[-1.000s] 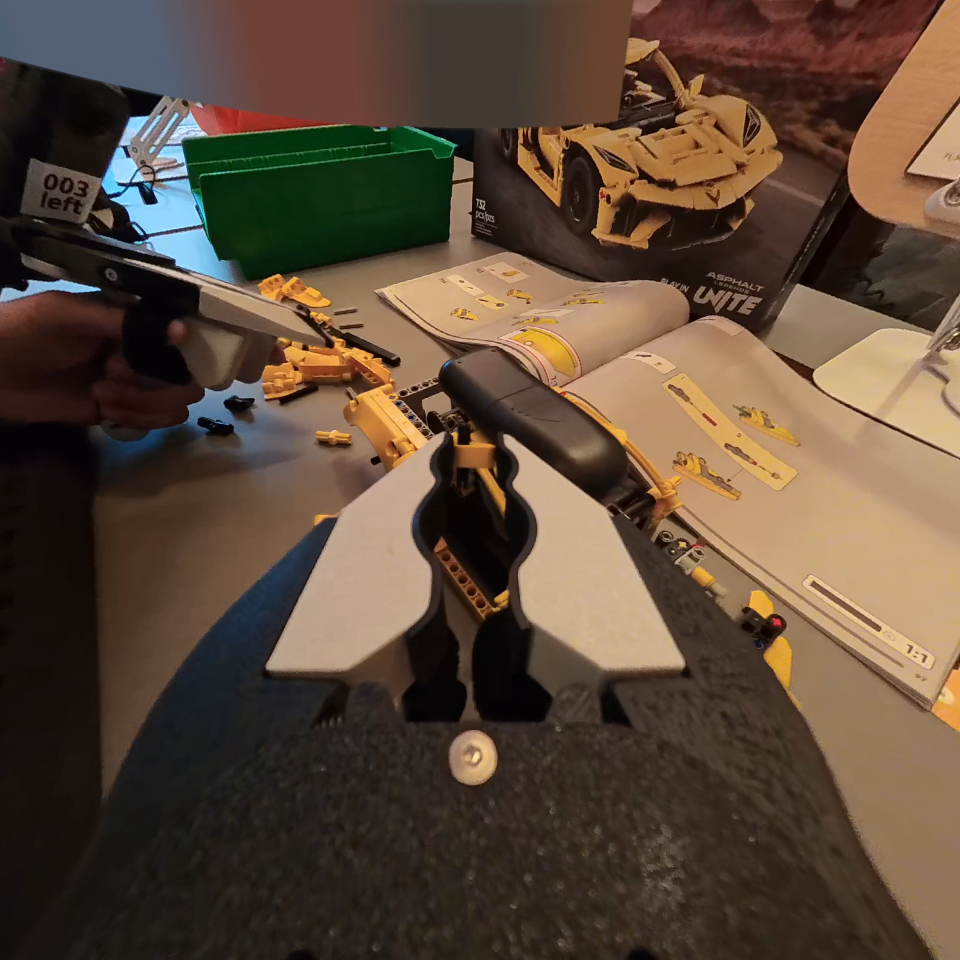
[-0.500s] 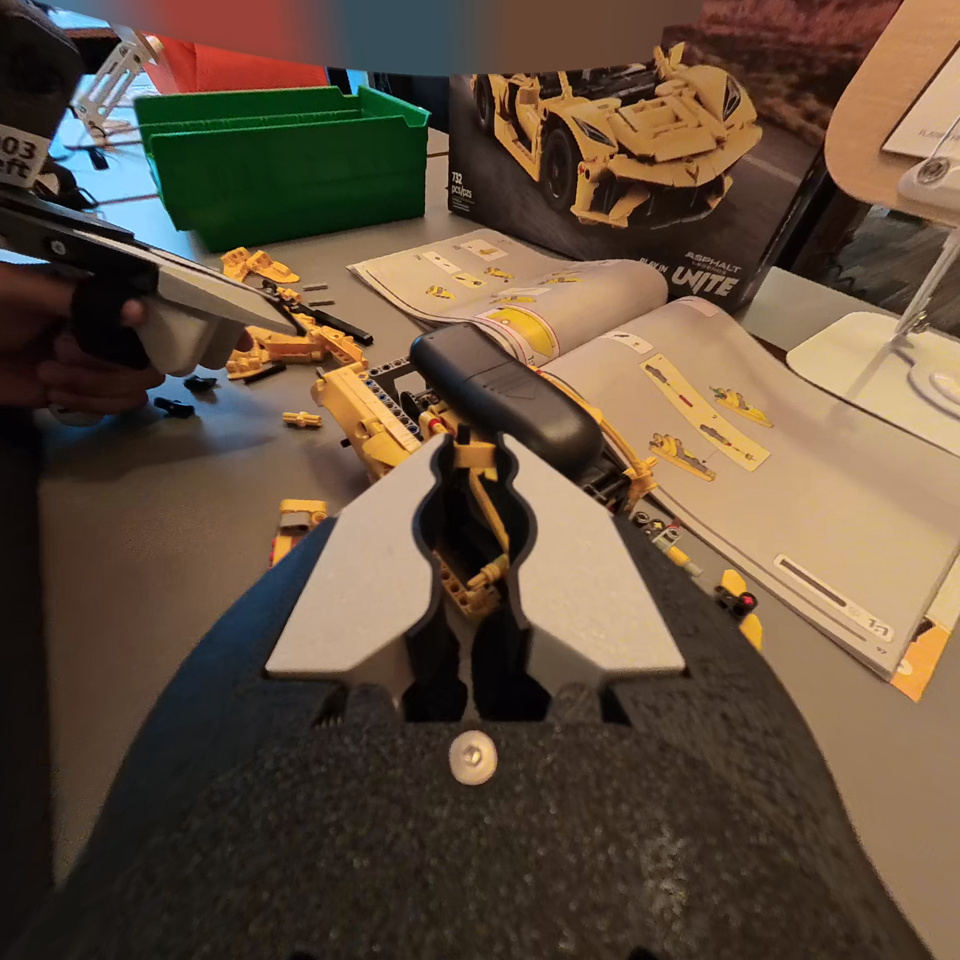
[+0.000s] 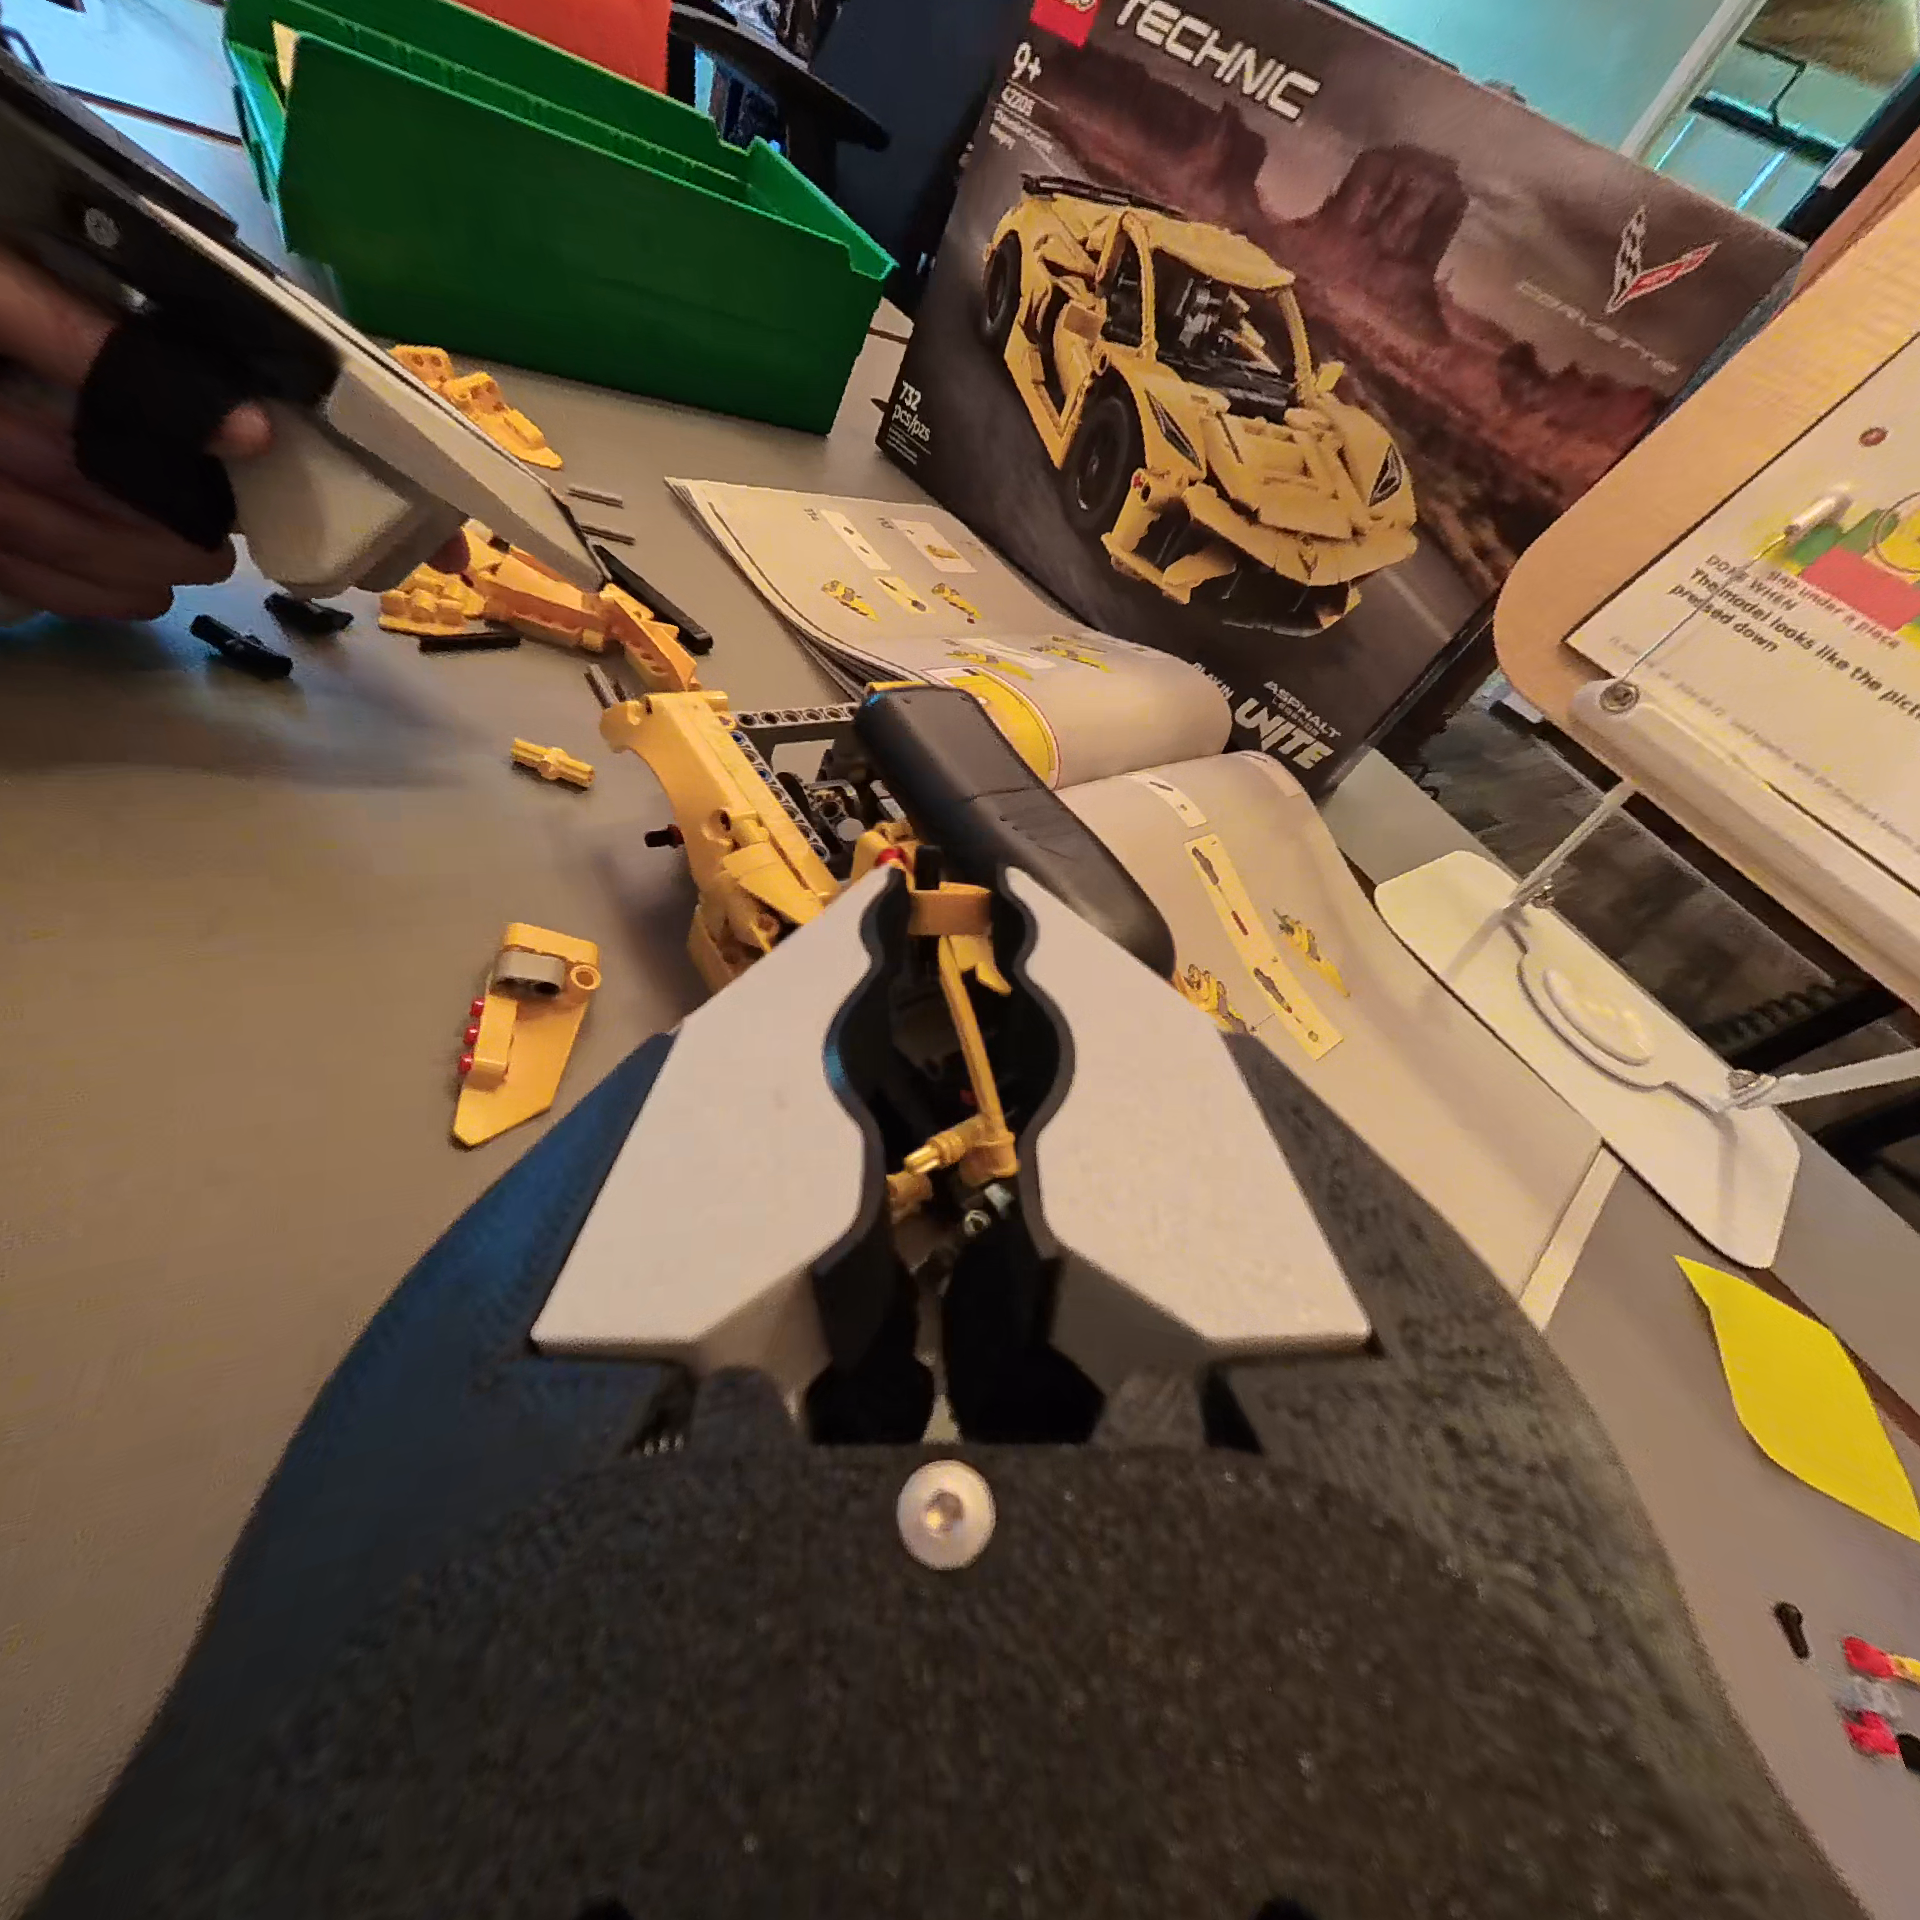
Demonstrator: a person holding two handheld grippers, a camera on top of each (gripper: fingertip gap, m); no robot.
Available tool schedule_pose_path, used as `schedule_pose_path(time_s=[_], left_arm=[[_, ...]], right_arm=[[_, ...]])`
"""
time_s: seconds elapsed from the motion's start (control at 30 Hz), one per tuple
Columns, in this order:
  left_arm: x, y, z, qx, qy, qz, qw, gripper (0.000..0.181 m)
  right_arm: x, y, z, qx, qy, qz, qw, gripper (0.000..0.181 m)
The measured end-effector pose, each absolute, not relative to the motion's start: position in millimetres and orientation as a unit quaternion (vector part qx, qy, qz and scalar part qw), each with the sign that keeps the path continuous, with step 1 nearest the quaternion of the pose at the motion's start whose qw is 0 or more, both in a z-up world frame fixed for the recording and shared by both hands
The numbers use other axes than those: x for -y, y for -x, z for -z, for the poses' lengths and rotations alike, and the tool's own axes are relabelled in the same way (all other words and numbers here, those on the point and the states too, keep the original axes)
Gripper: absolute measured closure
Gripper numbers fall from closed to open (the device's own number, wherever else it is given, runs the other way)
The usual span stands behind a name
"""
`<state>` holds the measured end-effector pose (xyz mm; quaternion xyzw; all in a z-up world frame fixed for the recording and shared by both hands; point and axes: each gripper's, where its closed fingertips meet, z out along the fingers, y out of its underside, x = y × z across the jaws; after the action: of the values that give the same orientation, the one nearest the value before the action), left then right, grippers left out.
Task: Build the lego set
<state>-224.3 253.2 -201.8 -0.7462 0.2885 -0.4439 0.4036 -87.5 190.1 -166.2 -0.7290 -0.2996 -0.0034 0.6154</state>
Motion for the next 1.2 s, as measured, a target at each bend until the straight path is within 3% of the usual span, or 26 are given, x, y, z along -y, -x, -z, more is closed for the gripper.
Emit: schedule_pose_path(time_s=[0.53,0.67,1.0,1.2], left_arm=[[-253.4,223.4,202.7,-0.303,0.745,0.429,0.412,0.166],[-234.9,210.9,207.6,-0.354,0.732,0.435,0.386,0.166],[-204.1,195.2,203.5,-0.462,0.673,0.399,0.418,0.165],[-201.3,193.7,204.8,-0.476,0.668,0.383,0.426,0.166]], right_arm=[[-185.0,103.2,183.3,0.311,0.763,-0.016,0.567,0.168],[-183.7,110.2,190.9,0.343,0.760,0.011,0.552,0.167],[-162.5,127.7,236.7,0.464,0.749,0.135,0.453,0.167],[-159.0,125.3,241.1,0.471,0.747,0.158,0.443,0.167]])
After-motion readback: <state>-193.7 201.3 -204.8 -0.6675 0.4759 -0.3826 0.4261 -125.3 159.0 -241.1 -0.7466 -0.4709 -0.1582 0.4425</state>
